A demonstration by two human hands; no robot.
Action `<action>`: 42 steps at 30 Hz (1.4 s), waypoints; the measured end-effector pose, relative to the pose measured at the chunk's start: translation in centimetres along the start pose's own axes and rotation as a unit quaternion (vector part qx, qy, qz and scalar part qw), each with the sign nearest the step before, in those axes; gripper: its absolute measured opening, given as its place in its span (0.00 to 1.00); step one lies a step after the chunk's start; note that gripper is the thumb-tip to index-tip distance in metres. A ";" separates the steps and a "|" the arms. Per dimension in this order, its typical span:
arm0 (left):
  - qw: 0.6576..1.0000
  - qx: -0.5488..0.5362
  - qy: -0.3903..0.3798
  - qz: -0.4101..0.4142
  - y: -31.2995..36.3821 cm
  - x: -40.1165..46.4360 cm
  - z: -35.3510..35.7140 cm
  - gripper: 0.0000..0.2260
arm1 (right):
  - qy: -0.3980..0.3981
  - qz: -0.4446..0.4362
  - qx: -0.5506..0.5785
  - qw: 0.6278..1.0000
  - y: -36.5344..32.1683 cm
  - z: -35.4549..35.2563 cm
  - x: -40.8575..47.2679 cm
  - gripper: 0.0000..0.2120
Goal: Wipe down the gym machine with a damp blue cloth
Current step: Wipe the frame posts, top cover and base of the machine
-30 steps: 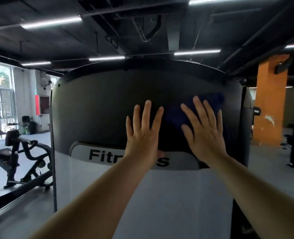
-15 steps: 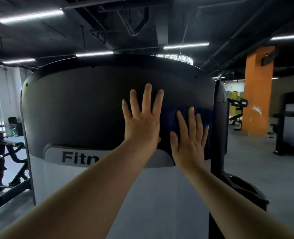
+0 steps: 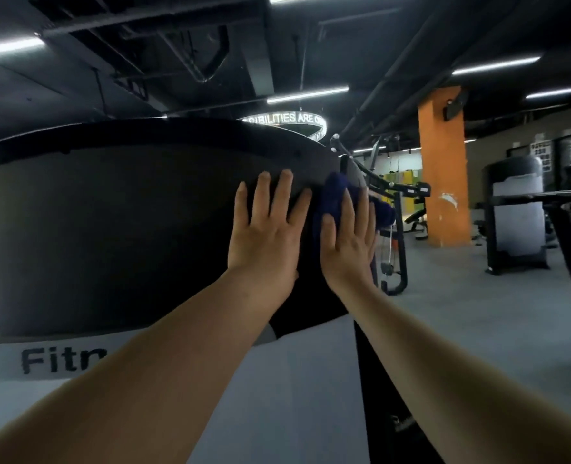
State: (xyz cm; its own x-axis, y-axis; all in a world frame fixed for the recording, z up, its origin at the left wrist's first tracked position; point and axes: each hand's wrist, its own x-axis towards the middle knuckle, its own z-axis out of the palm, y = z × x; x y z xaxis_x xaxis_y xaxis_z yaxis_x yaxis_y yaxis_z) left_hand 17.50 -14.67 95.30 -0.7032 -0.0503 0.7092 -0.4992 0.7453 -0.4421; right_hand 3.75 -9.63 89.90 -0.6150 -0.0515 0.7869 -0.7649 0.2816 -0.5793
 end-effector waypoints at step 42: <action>0.981 0.090 -0.099 -0.138 10.1 8.1 -1.0 0.68 | -0.141 -0.007 0.295 0.945 2.9 -3.9 10.5 0.22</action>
State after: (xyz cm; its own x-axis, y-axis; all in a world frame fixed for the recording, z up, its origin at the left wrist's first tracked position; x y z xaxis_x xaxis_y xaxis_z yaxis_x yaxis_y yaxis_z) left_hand 7.30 -6.91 97.13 -0.6045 -0.3746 0.7030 -0.7532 0.5561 -0.3513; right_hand -4.16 -5.67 97.31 -0.5674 -0.3283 0.7552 -0.6959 -0.2991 -0.6529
